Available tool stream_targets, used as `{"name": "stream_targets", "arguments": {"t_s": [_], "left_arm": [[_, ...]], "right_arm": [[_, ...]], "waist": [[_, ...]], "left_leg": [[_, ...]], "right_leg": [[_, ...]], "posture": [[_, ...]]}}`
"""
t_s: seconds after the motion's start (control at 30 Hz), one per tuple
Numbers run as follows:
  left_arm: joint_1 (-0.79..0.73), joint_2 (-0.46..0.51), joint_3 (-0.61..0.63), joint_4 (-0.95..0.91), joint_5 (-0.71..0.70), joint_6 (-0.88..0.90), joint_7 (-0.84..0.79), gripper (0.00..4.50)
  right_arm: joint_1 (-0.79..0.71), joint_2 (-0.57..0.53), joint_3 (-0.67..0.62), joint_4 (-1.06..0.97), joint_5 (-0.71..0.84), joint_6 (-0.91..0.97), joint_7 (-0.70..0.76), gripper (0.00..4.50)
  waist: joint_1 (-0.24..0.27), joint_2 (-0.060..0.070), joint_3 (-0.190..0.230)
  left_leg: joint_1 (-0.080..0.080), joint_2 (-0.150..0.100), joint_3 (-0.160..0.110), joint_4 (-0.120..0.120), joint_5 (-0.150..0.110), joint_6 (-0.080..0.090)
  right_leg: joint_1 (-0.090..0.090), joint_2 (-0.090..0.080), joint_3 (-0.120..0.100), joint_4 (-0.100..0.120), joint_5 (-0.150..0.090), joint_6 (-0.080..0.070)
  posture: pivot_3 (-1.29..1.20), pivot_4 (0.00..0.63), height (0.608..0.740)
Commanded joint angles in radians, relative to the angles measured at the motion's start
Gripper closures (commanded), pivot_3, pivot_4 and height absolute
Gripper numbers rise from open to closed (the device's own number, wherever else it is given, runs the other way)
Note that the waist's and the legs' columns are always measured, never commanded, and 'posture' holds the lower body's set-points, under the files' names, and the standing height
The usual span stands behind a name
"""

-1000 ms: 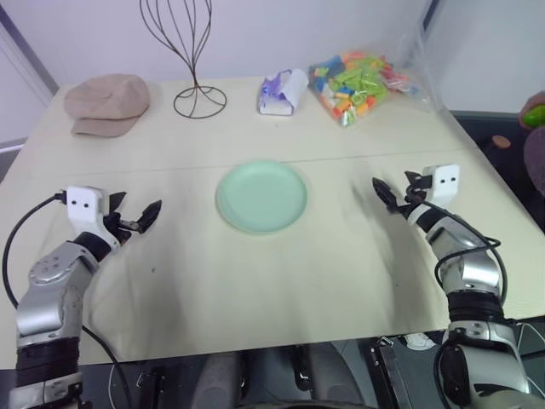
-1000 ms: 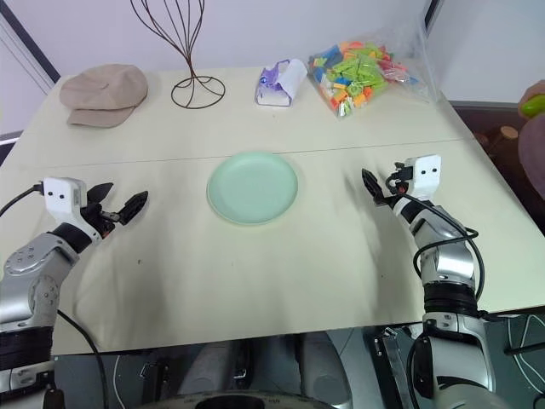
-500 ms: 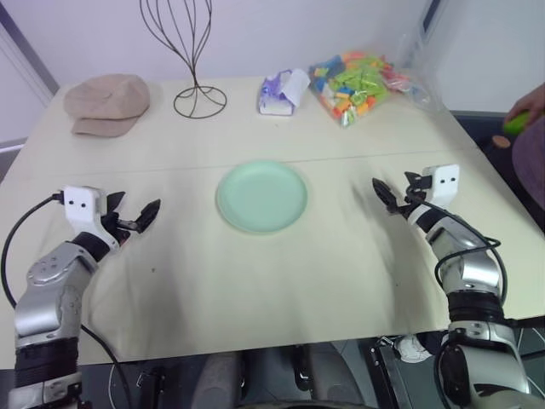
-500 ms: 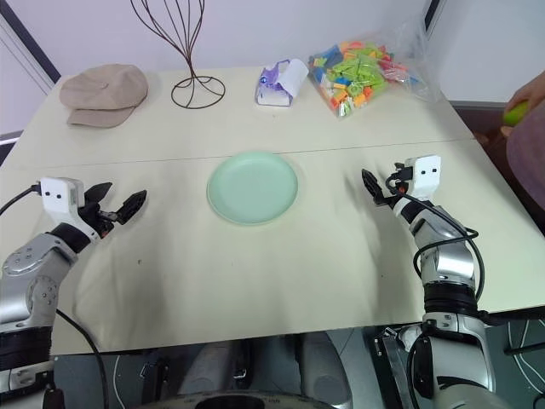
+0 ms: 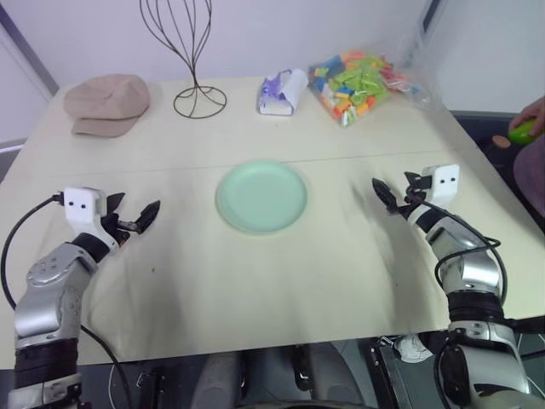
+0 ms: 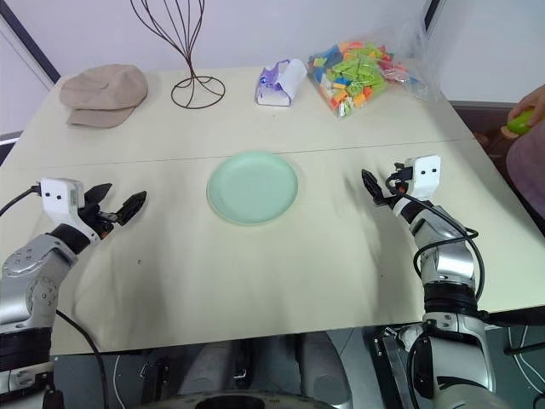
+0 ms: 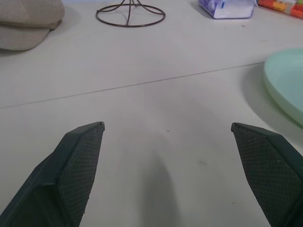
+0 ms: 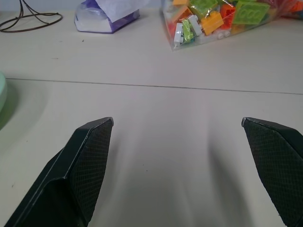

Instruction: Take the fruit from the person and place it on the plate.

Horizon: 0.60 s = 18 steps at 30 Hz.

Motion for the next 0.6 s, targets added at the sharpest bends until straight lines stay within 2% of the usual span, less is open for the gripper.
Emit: {"name": "stream_targets", "arguments": {"t_s": [0.03,0.6], "left_arm": [[0.000,0.017,0.029,-0.027,-0.003,-0.019,-0.002,0.00],[-0.003,0.025,0.027,-0.011,0.006,-0.029,-0.011,0.00]], "right_arm": [[-0.008,-0.010,-0.005,-0.036,-0.002,-0.006,0.003,0.05],[-0.015,-0.006,-0.001,-0.025,-0.004,-0.015,0.001,0.05]], "waist": [[0.000,0.000,0.000],[0.000,0.000,0.000]], "left_leg": [[0.000,0.000,0.000,0.000,0.000,0.000],[0.000,0.000,0.000,0.000,0.000,0.000]], "right_leg": [[0.000,0.000,0.000,0.000,0.000,0.000],[0.000,0.000,0.000,0.000,0.000,0.000]], "posture": [[0.00,0.150,0.740],[0.00,0.150,0.740]]}}
